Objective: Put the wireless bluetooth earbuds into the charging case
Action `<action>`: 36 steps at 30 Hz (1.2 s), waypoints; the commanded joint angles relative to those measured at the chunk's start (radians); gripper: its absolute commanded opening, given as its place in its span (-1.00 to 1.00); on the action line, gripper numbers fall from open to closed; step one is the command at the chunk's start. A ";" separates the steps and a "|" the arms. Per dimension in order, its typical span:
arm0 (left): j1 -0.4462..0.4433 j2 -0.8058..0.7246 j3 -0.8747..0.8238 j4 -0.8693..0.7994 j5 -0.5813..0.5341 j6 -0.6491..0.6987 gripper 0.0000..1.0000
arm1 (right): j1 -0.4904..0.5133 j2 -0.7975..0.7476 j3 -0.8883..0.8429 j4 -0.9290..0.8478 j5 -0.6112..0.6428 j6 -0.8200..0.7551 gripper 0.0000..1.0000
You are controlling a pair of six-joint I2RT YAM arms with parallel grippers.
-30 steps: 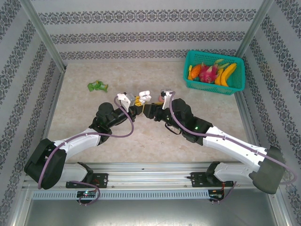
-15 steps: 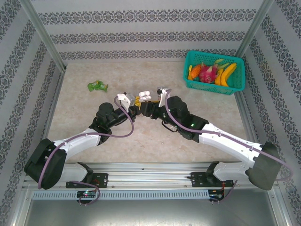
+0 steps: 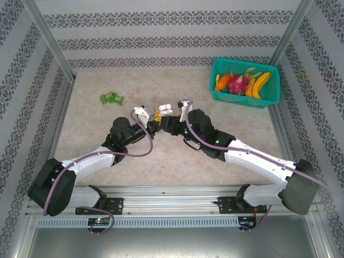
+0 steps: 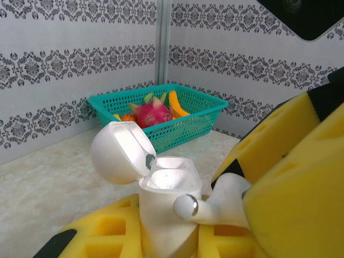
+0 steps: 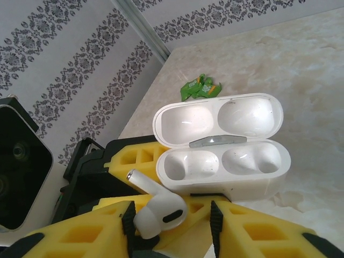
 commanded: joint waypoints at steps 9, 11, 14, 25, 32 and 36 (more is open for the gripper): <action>-0.015 -0.025 -0.011 0.006 0.017 -0.011 -1.00 | -0.004 -0.002 0.023 0.029 0.017 0.013 -0.38; -0.016 -0.023 -0.013 0.003 0.015 -0.010 -1.00 | -0.009 -0.008 0.021 0.032 0.015 0.016 -0.42; -0.016 -0.022 -0.015 -0.001 0.008 -0.009 -1.00 | -0.014 -0.021 0.015 0.037 0.016 0.023 -0.44; -0.015 -0.008 -0.022 0.007 0.002 -0.016 -1.00 | -0.057 -0.039 -0.033 0.067 -0.018 0.076 -0.61; -0.015 -0.004 -0.028 0.000 -0.002 -0.014 -1.00 | -0.065 -0.040 -0.053 0.080 -0.012 0.090 -0.63; -0.015 -0.002 -0.035 0.000 -0.002 -0.006 -1.00 | -0.072 -0.055 -0.057 0.073 -0.009 0.078 -0.65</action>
